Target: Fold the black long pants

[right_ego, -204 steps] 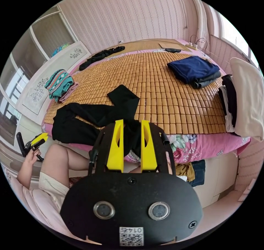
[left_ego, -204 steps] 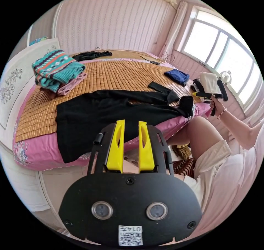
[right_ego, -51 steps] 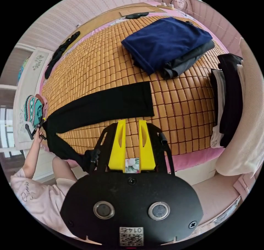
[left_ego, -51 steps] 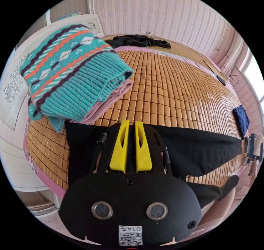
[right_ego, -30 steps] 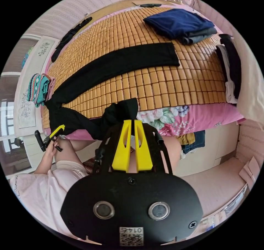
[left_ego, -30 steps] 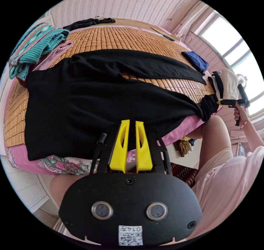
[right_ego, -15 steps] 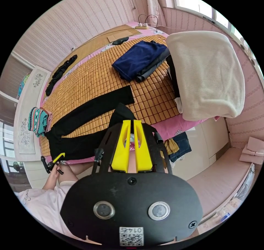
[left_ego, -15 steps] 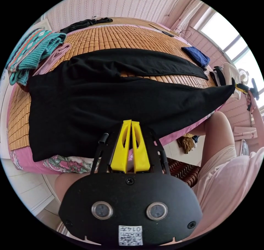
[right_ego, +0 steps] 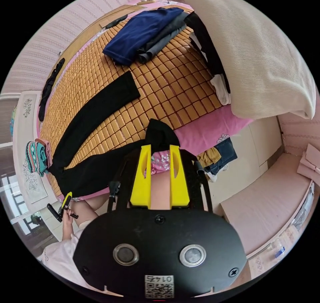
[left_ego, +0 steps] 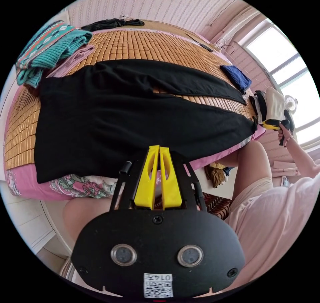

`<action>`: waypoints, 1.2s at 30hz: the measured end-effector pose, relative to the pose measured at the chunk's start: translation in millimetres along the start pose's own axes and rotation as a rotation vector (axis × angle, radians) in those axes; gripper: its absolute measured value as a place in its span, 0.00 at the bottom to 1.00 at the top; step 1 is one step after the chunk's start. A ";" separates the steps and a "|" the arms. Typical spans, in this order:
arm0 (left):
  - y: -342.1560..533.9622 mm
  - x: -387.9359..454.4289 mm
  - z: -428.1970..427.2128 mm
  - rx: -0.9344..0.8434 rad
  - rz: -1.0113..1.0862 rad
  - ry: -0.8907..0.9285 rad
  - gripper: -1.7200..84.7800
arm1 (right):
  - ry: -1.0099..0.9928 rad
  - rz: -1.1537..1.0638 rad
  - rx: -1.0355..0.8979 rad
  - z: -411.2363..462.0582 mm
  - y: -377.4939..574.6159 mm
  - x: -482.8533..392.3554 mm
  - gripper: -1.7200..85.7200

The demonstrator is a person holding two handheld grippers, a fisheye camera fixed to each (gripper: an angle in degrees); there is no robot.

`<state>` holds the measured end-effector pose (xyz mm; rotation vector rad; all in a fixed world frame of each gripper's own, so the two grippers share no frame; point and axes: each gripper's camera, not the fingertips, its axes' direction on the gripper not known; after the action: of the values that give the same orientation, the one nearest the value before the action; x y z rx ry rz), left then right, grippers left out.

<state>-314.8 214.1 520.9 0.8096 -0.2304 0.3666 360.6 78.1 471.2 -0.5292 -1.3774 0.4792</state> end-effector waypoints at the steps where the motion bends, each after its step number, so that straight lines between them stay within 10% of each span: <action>1: -0.2 -0.8 0.1 -0.002 -0.003 0.001 0.01 | -0.021 0.003 0.016 3.0 2.5 0.7 0.14; 10: -12.0 -1.5 12.1 -0.059 -0.012 -0.035 0.01 | -0.022 0.101 -0.060 61.6 1.6 -1.1 0.09; 18: -17.2 -2.2 4.6 -0.070 -0.018 -0.033 0.01 | -0.305 -0.156 0.342 -41.6 36.8 -17.1 0.04; 24: -20.2 -1.8 -3.1 -0.071 -0.028 -0.025 0.01 | -0.378 0.167 0.165 19.2 49.4 61.5 0.07; 36: -20.9 -30.8 -85.2 0.113 -0.082 -0.070 0.01 | -0.118 0.132 0.273 -4.3 46.1 -4.8 0.08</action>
<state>-329.3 256.8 439.6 0.9414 -0.2430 0.2757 363.7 111.4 438.8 -0.3730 -1.3668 0.8036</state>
